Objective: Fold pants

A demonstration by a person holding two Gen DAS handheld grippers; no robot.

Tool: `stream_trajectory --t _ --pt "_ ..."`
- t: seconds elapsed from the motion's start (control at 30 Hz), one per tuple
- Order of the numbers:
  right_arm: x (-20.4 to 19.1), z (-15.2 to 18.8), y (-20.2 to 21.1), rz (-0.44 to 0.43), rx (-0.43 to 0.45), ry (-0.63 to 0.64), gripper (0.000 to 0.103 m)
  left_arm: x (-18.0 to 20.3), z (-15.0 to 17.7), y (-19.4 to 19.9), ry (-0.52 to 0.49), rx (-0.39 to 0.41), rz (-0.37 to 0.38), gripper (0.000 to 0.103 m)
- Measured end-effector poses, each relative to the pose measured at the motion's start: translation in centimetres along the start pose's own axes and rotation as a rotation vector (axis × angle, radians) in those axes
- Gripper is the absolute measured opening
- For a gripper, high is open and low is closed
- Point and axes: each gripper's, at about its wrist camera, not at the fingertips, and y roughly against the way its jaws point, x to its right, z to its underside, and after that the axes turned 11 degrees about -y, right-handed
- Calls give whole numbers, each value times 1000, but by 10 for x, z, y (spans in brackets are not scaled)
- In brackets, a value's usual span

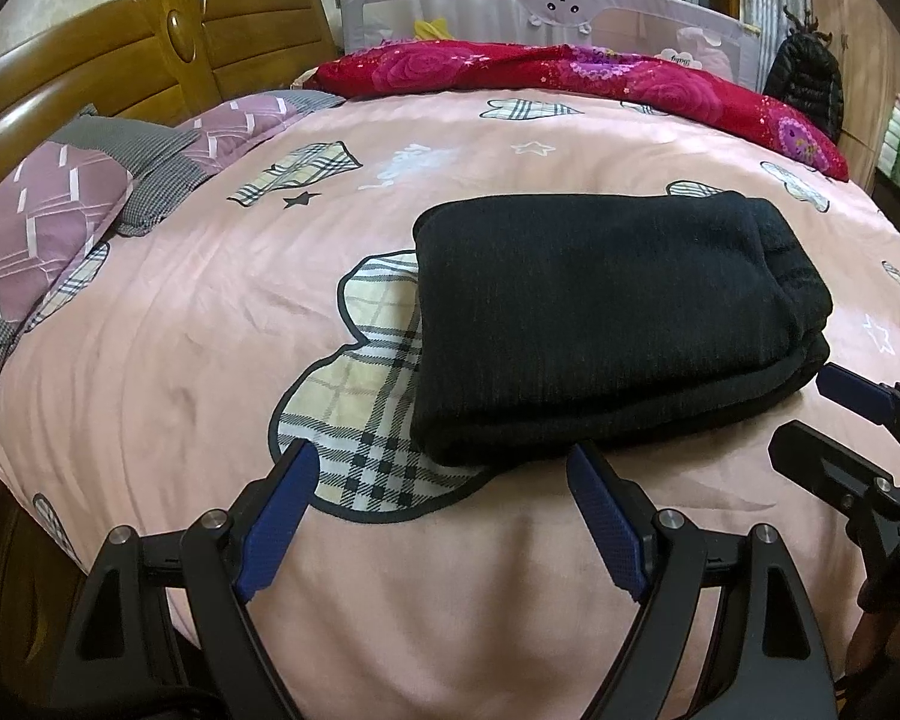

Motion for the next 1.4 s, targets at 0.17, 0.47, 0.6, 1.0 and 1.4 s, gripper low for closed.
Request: stream_trajectory --t 0.17,0.47,0.6,1.0,1.4 --pt "1 -2 0 0 1 0 95 0 -1 -1 2 -7 -2 85" --pt "2 -5 1 -2 8 0 95 2 -5 -1 -11 6 -14 85" --pt "3 -8 2 1 13 -4 95 2 -6 0 -11 7 -15 85" --pt "9 -12 9 13 33 -20 95 3 -12 4 -10 19 -11 85" --pt "17 -21 19 22 66 -44 95 6 -21 7 -9 31 1 85"
